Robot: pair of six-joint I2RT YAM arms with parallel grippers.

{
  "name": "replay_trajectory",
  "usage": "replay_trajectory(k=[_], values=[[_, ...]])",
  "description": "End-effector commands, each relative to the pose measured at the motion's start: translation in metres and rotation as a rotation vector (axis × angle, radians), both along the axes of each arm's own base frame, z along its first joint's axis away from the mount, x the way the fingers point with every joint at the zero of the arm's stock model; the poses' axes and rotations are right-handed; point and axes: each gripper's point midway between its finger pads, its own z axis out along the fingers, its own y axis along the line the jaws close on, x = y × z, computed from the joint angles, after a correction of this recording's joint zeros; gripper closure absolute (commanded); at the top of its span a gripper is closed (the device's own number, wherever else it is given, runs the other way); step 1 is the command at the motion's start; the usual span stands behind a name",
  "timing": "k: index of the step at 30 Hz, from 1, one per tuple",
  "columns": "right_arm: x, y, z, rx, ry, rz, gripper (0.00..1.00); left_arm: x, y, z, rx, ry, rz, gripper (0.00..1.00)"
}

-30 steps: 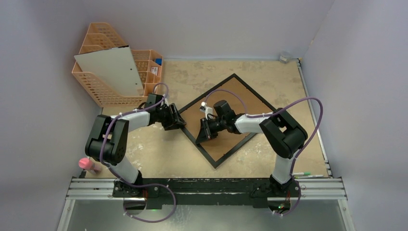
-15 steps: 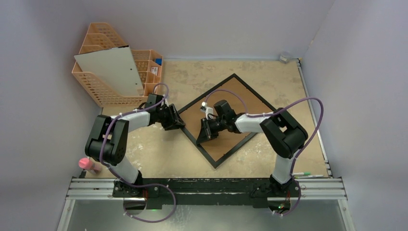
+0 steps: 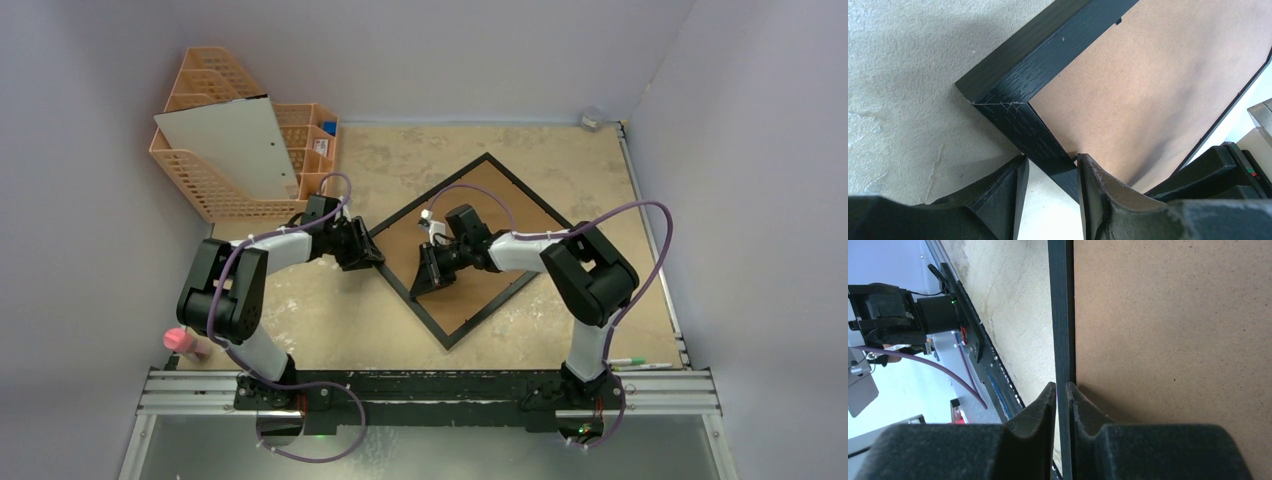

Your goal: Put the photo into the frame

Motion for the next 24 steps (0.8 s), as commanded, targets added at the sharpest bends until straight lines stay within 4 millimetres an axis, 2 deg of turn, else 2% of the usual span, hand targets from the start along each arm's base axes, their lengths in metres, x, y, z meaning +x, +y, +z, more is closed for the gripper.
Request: replay_trajectory(k=[1,10,20,22,24], values=[[0.017,-0.031,-0.047,-0.201,-0.060,-0.061,0.83,-0.028,0.024,-0.032,0.144,0.105,0.000,0.56],[0.006,-0.056,-0.077,-0.323,-0.063,-0.035,0.83,-0.027,0.026,-0.031,0.155,0.102,0.005,0.56],[0.003,-0.068,-0.092,-0.387,-0.050,-0.056,0.82,-0.026,0.027,-0.029,0.162,0.099,0.007,0.56],[0.006,-0.069,-0.090,-0.394,-0.055,-0.079,0.82,-0.026,0.027,-0.028,0.161,0.096,0.008,0.56],[0.015,-0.064,-0.074,-0.361,-0.081,-0.113,0.81,-0.025,0.026,-0.026,0.160,0.091,0.006,0.56]])
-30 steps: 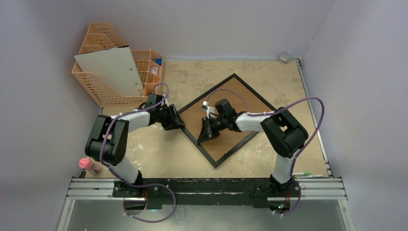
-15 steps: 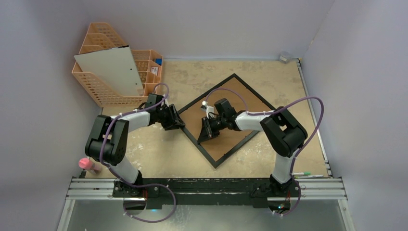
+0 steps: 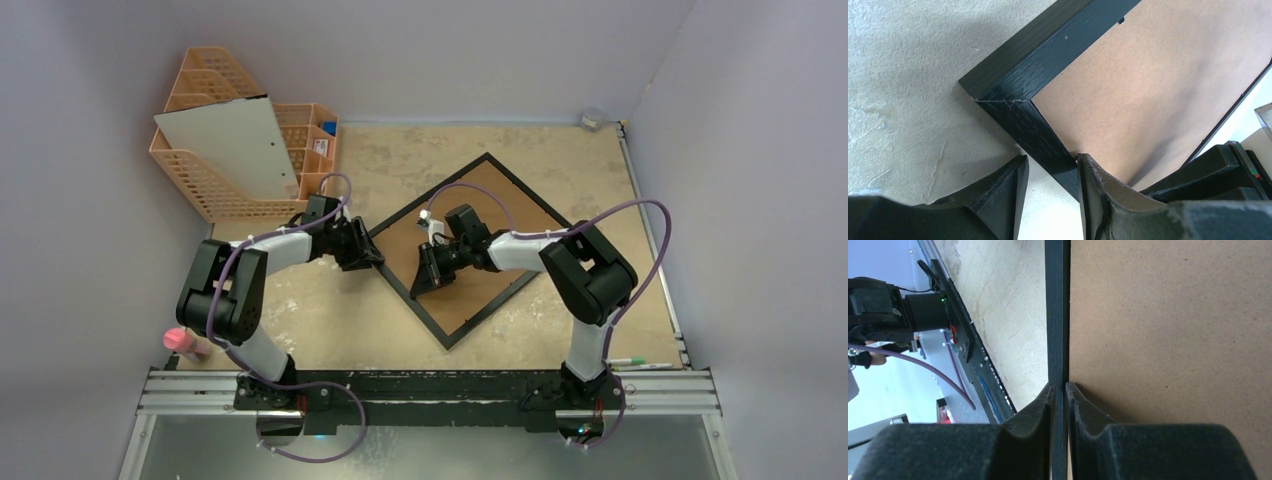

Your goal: Put the photo into the frame

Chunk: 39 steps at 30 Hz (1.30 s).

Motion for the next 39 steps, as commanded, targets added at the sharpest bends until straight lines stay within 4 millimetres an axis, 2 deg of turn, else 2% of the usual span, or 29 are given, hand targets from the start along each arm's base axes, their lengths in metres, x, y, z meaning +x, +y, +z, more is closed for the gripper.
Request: replay_trajectory(k=[1,4,6,8,10,12,15,18,21,29,39], values=[[0.018,-0.057,-0.055,-0.316,-0.055,-0.171,0.80,-0.022,0.024,-0.023,0.145,0.082,0.002,0.56],[0.036,-0.038,-0.010,-0.186,-0.117,-0.193,0.77,-0.019,0.020,-0.016,0.121,0.066,-0.003,0.56],[0.038,-0.024,0.018,-0.081,-0.149,-0.165,0.68,-0.018,0.017,-0.012,0.103,0.056,-0.005,0.54],[0.029,-0.011,0.036,0.023,-0.137,-0.086,0.61,-0.017,0.016,-0.011,0.093,0.051,-0.006,0.51],[0.015,-0.001,0.043,0.095,-0.092,-0.006,0.58,-0.019,0.016,-0.013,0.091,0.054,-0.007,0.49],[-0.001,0.006,0.040,0.122,-0.053,0.057,0.57,-0.020,0.016,-0.016,0.091,0.061,-0.006,0.49],[-0.013,0.008,0.029,0.115,-0.008,0.093,0.59,-0.021,0.016,-0.017,0.091,0.064,-0.005,0.49],[-0.019,0.009,0.023,0.118,0.022,0.112,0.72,-0.021,0.016,-0.017,0.092,0.063,-0.004,0.49],[-0.019,0.009,0.017,0.102,0.029,0.110,0.78,-0.021,0.017,-0.017,0.094,0.064,-0.003,0.49],[-0.015,0.003,-0.002,0.032,0.034,0.067,0.83,-0.022,0.018,-0.018,0.102,0.067,-0.003,0.50],[-0.014,0.008,0.012,0.085,0.020,0.066,0.91,-0.022,0.019,-0.019,0.108,0.069,-0.002,0.50]])
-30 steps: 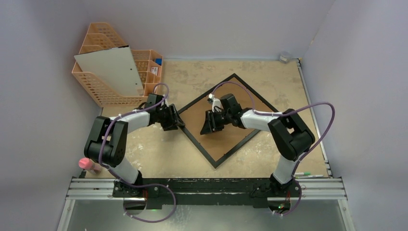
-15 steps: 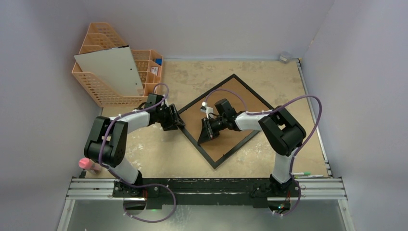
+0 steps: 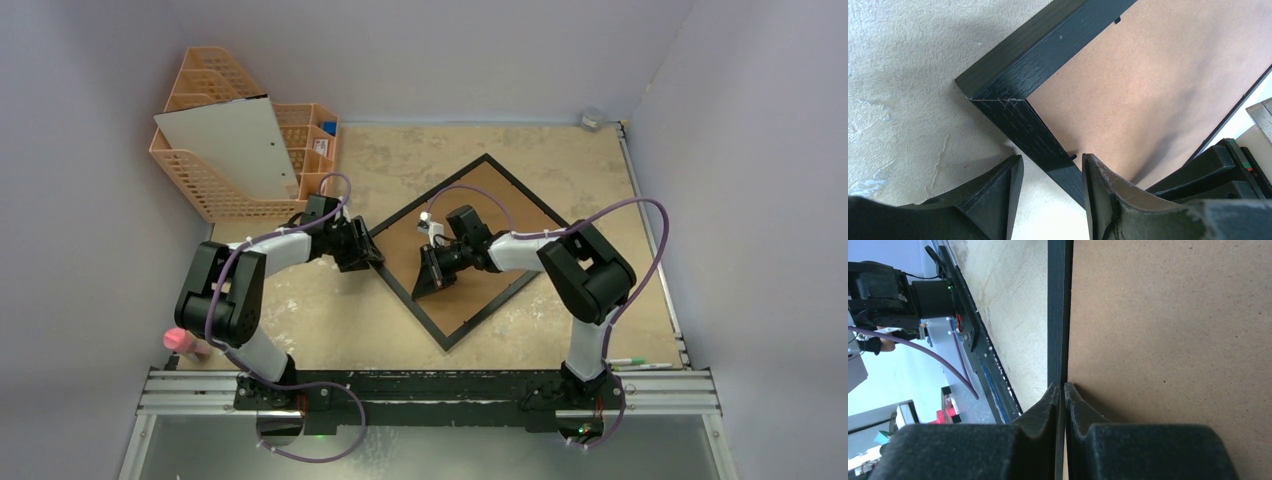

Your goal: Put the photo into the frame

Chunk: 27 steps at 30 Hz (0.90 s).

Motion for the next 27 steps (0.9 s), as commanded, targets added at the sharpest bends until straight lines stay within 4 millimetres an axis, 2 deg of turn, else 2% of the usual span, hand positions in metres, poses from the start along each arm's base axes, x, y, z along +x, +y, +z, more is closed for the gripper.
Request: replay_trajectory(k=[1,5,9,15,18,24,27], values=[[-0.001,0.003,0.003,0.023,-0.007,0.006,0.91,-0.020,0.018,-0.022,0.098,0.070,0.002,0.50],[0.003,0.001,-0.005,-0.022,-0.012,-0.015,0.93,-0.020,0.018,-0.023,0.100,0.071,0.003,0.51],[0.017,-0.007,-0.010,-0.114,-0.065,-0.082,1.00,-0.018,0.019,-0.022,0.106,0.067,0.007,0.51],[0.039,-0.018,0.005,-0.245,-0.211,-0.168,1.00,-0.016,0.021,-0.020,0.118,0.057,0.017,0.51],[0.037,-0.017,0.008,-0.303,-0.259,-0.157,1.00,-0.016,0.022,-0.020,0.120,0.056,0.018,0.51],[0.021,-0.007,0.007,-0.388,-0.331,-0.108,1.00,-0.016,0.022,-0.021,0.123,0.057,0.020,0.52],[0.019,-0.005,0.019,-0.403,-0.385,-0.120,0.86,-0.016,0.023,-0.020,0.126,0.056,0.019,0.52]])
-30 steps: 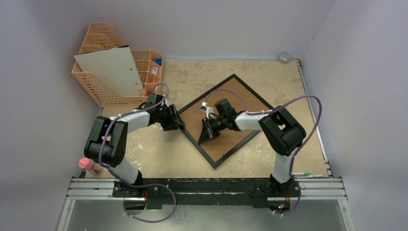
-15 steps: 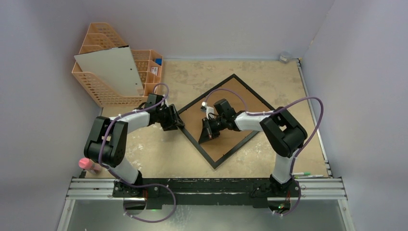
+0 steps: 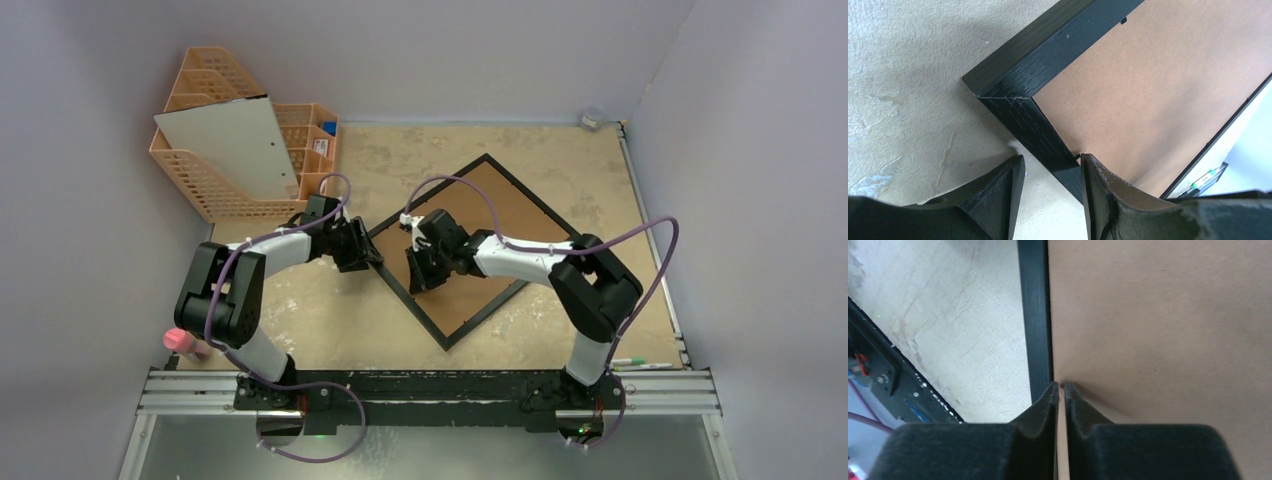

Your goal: Put the photo into the frame

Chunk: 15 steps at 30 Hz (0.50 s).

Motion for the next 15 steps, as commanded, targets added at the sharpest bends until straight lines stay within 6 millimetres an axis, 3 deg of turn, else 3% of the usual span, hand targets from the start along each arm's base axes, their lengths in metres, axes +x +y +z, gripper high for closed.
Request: replay_trajectory(k=[1,4,10,15], values=[[0.001,-0.007,0.024,-0.077,-0.118,-0.012,0.82,-0.017,0.020,-0.020,0.110,0.056,0.009,0.52],[-0.002,-0.012,0.023,-0.131,-0.146,-0.027,0.78,-0.017,0.020,-0.021,0.111,0.058,0.009,0.52],[-0.012,-0.012,0.018,-0.200,-0.181,-0.020,0.86,-0.017,0.019,-0.023,0.106,0.062,0.010,0.52],[-0.017,-0.007,0.007,-0.241,-0.188,-0.009,0.87,-0.018,0.019,-0.022,0.104,0.060,0.011,0.52]])
